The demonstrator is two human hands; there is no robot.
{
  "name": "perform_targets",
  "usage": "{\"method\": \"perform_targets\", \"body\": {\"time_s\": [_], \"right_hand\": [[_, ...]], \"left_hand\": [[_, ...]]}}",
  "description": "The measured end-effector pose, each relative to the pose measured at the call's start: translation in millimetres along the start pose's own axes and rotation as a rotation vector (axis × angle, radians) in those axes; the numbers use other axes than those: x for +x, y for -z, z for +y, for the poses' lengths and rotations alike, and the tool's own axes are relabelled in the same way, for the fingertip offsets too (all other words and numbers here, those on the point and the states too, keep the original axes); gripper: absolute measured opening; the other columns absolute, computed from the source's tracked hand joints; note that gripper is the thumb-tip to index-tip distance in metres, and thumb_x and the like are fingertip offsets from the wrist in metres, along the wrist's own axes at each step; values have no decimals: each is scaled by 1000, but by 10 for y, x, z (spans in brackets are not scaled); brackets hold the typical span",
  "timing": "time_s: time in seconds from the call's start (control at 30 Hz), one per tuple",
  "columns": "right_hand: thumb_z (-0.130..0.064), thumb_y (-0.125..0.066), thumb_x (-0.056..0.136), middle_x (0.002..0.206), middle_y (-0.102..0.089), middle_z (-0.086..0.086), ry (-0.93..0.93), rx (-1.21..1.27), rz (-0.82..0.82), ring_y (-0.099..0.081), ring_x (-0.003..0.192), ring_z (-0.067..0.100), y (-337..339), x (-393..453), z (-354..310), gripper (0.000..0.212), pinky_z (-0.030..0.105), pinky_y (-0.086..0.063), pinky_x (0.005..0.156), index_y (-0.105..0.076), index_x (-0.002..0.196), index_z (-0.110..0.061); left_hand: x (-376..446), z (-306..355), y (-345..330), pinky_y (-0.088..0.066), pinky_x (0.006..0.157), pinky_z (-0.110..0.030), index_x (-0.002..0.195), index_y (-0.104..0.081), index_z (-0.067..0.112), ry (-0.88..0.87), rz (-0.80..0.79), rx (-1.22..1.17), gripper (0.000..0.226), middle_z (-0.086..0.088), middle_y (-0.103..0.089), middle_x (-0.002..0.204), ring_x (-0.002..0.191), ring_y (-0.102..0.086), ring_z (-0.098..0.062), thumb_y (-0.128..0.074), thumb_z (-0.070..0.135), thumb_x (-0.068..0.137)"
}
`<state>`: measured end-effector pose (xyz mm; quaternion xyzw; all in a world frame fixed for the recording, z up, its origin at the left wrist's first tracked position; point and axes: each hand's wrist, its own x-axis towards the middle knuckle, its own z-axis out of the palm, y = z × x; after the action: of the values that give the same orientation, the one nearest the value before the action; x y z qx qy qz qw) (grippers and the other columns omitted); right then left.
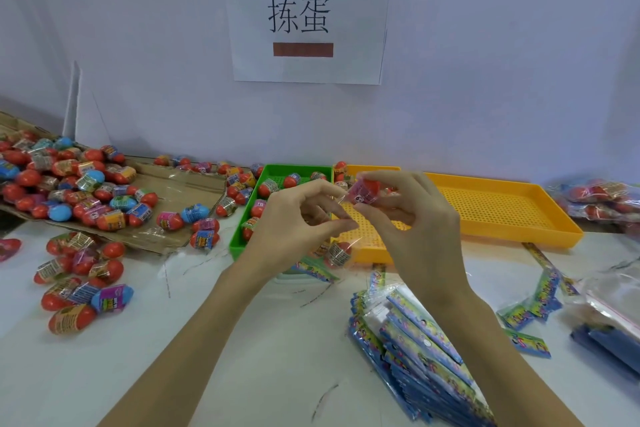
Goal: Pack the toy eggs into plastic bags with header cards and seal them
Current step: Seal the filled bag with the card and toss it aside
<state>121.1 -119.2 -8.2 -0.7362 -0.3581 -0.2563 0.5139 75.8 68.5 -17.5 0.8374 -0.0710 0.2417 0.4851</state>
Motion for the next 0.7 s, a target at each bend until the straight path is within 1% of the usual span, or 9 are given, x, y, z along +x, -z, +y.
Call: {"method": "perform_targets", "body": {"time_s": [0.13,0.2,0.27,0.37,0.47,0.53,0.6,0.7], "right_hand": [[-19,-79,90,111,-66,-4,-139,134,-45,-74,85,8,-7,1,-14,36,22,-61,69,-67,124,-22],[-20,-78,90,110,-66,-4,-154,143,-57,-74,81,9,-15,-5,-13,36,23,-60,65,-66,124,-24],[-15,-77,91,111,-63,-1,-167,157,-58,-73,80,10,-24,-3,-3,35,22,-58,57,-65,123,-25],[-7,-76,92,114,-58,1,-132,108,-61,-71,87,9,-28,0,30,35,20,-57,56,-66,123,-20],[-7,-73,94,114,-55,0,-78,43,-101,-69,89,5,-27,-20,47,34,15,-54,51,-65,124,-21],[-10,-72,95,114,-53,-1,-73,16,-113,-68,88,5,-28,-25,57,33,14,-52,47,-64,125,-23],[-13,-72,96,114,-53,-1,-69,-10,-112,-68,85,6,-32,-24,59,33,14,-52,49,-63,126,-23],[-15,-74,95,115,-55,-1,-85,-18,-132,-68,82,6,-51,-38,43,34,14,-56,61,-63,125,-24]], "left_hand": [[-6,10,6,-65,72,-36,115,-73,25,-15,6,-11,36,15,-79,92,76,-76,-13,-88,30,83],[-5,17,7,-65,69,-38,117,-73,23,-22,1,-15,37,14,-79,92,76,-77,-14,-87,30,83],[-5,24,8,-65,69,-37,118,-73,22,-21,-8,-18,38,14,-79,92,77,-77,-13,-87,30,83],[-10,30,-1,-63,77,-28,119,-73,22,-15,-19,-29,41,13,-80,93,80,-76,-11,-89,29,81],[-18,26,-10,-62,80,-26,118,-74,23,-4,-15,-27,43,10,-80,93,81,-76,-9,-90,27,78],[-20,22,-23,-62,81,-24,118,-74,22,3,-19,-30,44,10,-81,92,82,-77,-7,-90,26,78],[-21,25,-34,-61,81,-21,118,-74,23,5,-13,-28,43,11,-81,91,83,-77,-6,-90,26,78],[-24,44,-39,-60,80,-19,114,-72,32,-1,-16,-34,42,14,-80,90,82,-76,-4,-89,33,76]]}}
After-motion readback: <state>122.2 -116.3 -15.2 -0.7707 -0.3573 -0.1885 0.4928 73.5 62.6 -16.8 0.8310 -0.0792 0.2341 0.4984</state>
